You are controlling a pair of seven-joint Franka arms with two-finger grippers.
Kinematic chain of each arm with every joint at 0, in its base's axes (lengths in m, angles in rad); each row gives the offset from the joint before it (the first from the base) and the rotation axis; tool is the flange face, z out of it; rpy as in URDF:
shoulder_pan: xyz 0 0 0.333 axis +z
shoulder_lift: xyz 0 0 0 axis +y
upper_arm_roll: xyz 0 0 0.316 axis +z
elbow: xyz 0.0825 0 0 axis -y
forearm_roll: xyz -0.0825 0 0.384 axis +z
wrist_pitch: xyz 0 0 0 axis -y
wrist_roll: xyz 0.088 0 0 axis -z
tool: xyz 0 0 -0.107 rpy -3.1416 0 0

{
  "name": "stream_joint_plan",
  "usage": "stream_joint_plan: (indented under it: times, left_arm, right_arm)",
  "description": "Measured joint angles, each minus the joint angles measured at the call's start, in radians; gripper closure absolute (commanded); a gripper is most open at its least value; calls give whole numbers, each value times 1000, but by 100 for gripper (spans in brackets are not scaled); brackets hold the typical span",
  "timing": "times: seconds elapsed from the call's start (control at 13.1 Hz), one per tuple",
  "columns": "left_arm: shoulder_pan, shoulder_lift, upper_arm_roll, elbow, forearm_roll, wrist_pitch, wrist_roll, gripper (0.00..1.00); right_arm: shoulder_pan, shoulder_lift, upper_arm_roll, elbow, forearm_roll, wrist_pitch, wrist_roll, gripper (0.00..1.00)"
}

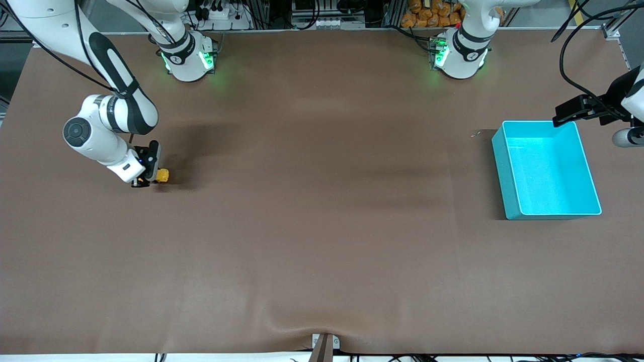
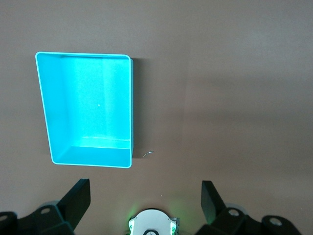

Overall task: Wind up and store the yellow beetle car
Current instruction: 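Drag the car backward along the table with the right gripper, then open the right gripper to release the car toward the bin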

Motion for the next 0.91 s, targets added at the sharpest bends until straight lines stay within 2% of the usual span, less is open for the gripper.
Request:
stream_joint_plan:
  times: [0.08, 0.23, 0.38, 0.46, 0.68, 0.91]
  left_arm:
    - [0, 0, 0, 0, 0, 0, 0, 0]
    - [0, 0, 0, 0, 0, 0, 0, 0]
    - [0, 0, 0, 0, 0, 0, 0, 0]
    - [0, 0, 0, 0, 0, 0, 0, 0]
    - [0, 0, 0, 0, 0, 0, 0, 0]
    - [0, 0, 0, 0, 0, 0, 0, 0]
  right_arm:
    - [-5, 1, 0, 1, 0, 0, -1, 62]
    - [-9, 2, 0, 2, 0, 0, -2, 45]
    - [-14, 13, 0, 6, 0, 2, -1, 22]
    - [-22, 35, -1, 9, 0, 13, -1, 0]
    - [-48, 95, -2, 45, 0, 30, -2, 0]
    - [-62, 108, -2, 68, 0, 26, -2, 0]
